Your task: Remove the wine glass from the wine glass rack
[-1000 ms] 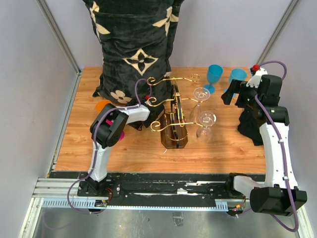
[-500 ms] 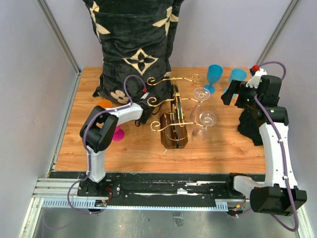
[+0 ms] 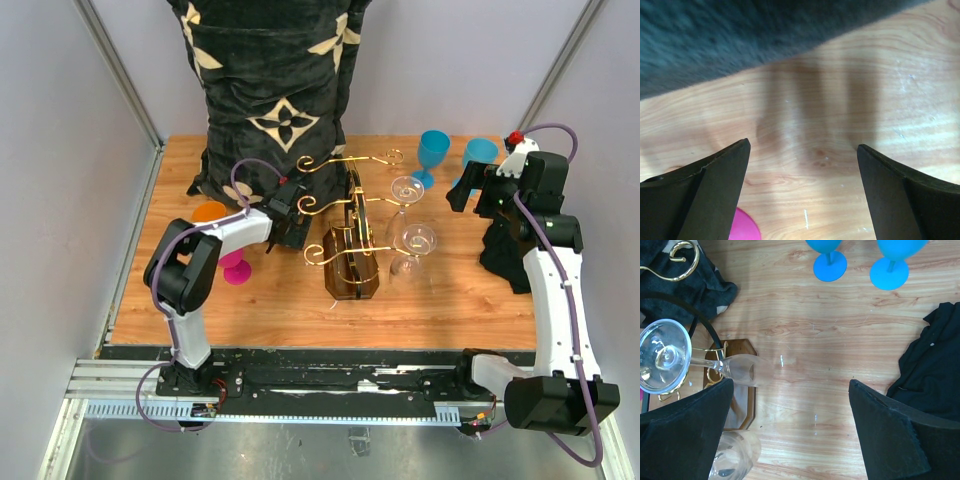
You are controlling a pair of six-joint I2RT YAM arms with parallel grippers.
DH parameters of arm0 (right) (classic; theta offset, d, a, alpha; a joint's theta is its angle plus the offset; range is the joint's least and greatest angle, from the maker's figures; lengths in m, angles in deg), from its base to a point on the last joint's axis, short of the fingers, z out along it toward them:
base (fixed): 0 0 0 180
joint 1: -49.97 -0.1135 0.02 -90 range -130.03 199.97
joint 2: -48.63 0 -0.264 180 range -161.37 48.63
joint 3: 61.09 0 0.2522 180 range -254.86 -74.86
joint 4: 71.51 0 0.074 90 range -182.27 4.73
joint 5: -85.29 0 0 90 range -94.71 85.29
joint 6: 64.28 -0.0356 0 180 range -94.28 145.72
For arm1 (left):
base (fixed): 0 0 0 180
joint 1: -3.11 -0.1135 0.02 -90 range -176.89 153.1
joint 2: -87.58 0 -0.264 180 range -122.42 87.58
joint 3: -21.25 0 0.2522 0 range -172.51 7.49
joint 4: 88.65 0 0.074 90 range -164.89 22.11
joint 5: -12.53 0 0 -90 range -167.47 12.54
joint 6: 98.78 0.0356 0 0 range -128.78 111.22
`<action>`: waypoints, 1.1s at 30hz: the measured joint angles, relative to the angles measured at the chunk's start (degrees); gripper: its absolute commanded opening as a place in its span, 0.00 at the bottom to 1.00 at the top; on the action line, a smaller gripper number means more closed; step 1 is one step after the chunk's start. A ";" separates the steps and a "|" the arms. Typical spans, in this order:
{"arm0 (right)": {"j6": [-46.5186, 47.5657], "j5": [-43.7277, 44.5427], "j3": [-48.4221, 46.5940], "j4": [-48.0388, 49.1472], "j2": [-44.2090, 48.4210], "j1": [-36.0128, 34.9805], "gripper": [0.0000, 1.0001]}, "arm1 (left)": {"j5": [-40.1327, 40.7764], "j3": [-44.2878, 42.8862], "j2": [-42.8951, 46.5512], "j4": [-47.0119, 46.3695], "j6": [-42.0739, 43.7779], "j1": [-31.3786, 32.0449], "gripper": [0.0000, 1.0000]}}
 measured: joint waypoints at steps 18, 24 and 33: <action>0.22 -0.02 -0.20 -1.01 -1.62 -0.07 0.99 | -6.05 -1.95 11.89 4.50 -1.18 -1.18 0.94; 0.59 0.22 -1.60 -1.57 -2.27 -1.01 0.98 | -5.25 -6.25 13.07 9.05 -0.76 -4.22 0.94; 0.96 0.44 -2.80 -2.80 -2.78 -1.70 0.88 | -1.33 -13.99 17.97 12.87 -0.55 -7.67 0.94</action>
